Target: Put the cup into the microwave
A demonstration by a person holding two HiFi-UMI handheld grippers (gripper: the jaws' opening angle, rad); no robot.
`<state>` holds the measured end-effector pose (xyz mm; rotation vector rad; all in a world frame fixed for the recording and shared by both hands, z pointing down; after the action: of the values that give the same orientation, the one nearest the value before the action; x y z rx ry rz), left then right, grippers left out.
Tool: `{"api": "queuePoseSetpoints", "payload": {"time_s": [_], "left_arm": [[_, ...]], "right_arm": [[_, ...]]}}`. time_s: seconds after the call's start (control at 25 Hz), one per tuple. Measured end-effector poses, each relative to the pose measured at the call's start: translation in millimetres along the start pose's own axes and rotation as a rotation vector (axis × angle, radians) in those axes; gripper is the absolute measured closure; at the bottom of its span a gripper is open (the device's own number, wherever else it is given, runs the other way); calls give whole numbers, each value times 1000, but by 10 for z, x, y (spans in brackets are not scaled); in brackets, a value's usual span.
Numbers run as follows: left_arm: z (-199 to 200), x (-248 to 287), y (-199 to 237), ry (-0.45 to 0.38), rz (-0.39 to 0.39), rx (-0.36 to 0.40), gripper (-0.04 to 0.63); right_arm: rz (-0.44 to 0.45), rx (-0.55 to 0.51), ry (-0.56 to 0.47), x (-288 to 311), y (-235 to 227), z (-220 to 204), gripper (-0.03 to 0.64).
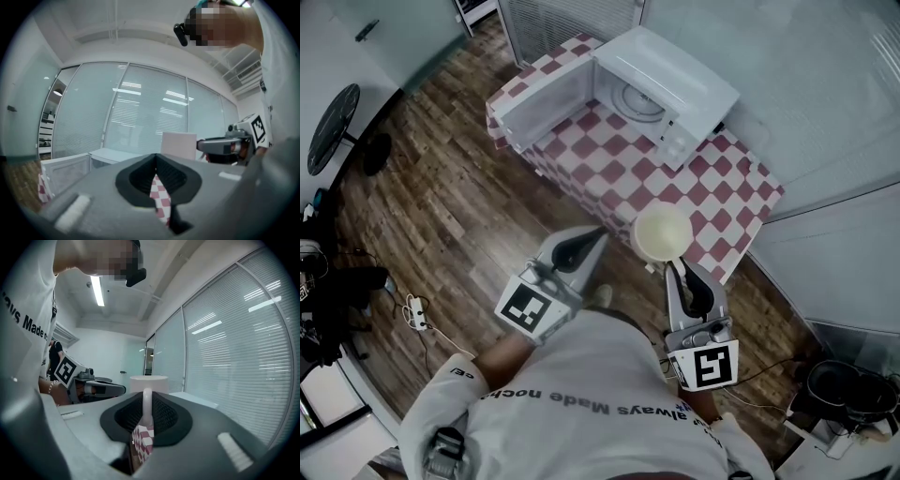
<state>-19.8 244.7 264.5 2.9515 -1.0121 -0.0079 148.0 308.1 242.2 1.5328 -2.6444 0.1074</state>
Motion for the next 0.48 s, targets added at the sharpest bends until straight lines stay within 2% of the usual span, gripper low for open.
{"api": "queuePoseSetpoints", "payload": {"time_s": [0.24,0.48], "left_arm": [[22,121,299,0,-30,0,591],[61,268,921,7,-57,27,591]], "right_arm": [[-24,4,-12,332,-31,14,575],[-57,6,-24,901,-64,125,575]]}}
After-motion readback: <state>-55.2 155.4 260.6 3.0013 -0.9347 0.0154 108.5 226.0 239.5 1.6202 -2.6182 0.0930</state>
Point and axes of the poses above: the fingertips, and each gripper's own axes: x forward along the fingers, y to its left, z out of its top, the point moved 6 cm from there along -x, backward along the fingers, and after that the axes turned 6 degrees about x, right-handed, at the moved point
